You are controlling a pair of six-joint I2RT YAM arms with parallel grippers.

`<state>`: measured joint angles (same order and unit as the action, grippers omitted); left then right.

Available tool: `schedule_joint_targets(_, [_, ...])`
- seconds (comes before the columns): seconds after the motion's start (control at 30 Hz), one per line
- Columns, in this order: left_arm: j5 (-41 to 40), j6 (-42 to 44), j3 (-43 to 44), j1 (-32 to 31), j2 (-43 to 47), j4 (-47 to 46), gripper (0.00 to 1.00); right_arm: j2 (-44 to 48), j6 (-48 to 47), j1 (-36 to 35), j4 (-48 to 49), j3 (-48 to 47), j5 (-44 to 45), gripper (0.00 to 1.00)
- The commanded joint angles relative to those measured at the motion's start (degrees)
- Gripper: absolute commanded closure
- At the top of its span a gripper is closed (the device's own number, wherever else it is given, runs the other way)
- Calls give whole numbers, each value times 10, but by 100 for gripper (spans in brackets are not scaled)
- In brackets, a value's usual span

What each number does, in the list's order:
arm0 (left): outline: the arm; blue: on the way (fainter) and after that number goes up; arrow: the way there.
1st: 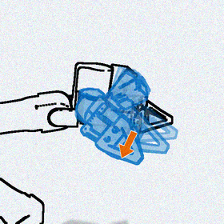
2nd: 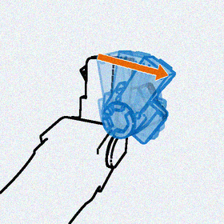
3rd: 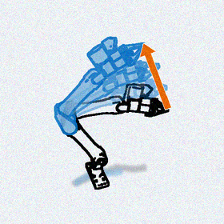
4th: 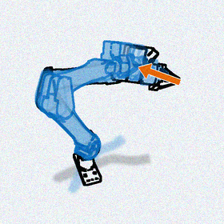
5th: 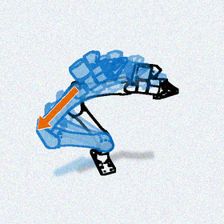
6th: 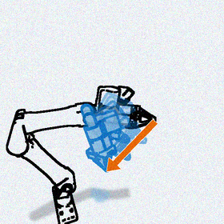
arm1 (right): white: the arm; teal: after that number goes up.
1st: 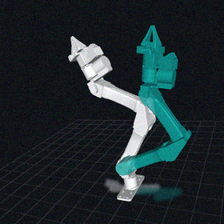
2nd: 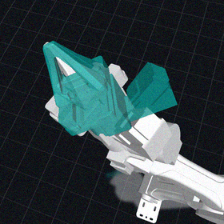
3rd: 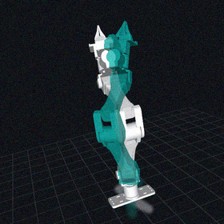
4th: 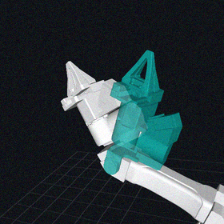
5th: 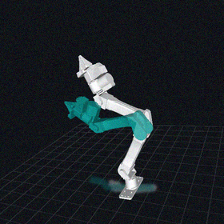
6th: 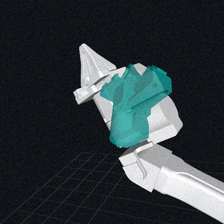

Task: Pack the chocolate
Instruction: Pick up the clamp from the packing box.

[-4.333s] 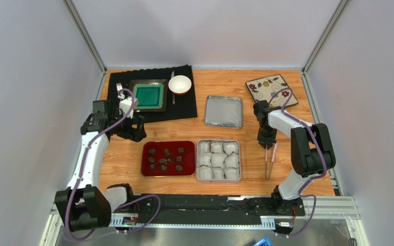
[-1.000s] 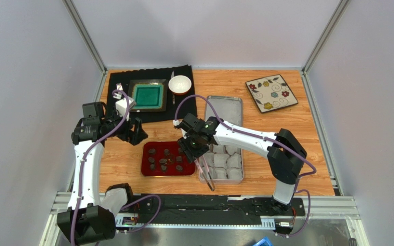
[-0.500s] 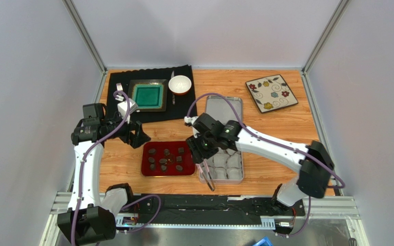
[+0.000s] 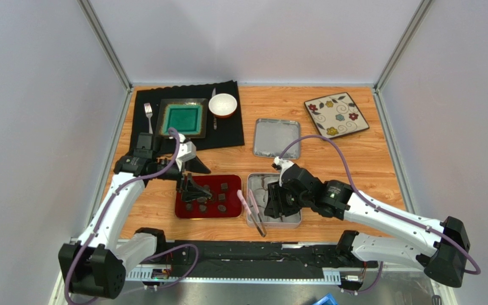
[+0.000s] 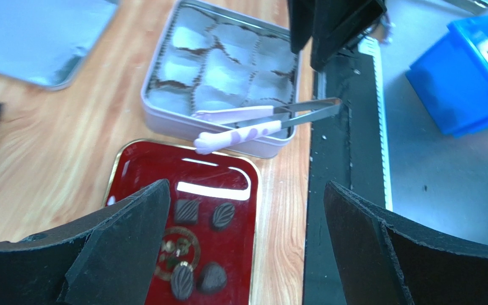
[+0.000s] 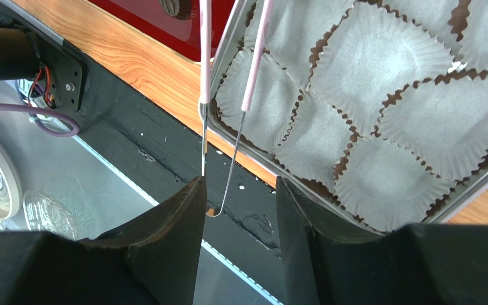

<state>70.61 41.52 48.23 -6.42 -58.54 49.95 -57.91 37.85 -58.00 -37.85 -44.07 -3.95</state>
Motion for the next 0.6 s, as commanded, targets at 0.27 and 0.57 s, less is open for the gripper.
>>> schedule_joint_targets(0.27, [-16,169,44,-92,-216,-45,1,19,57,-40,5,-8,73,53])
schedule_joint_targets(0.57, [-70,180,92,-163,-286,-96,2,4,84,-73,26,7,105,55])
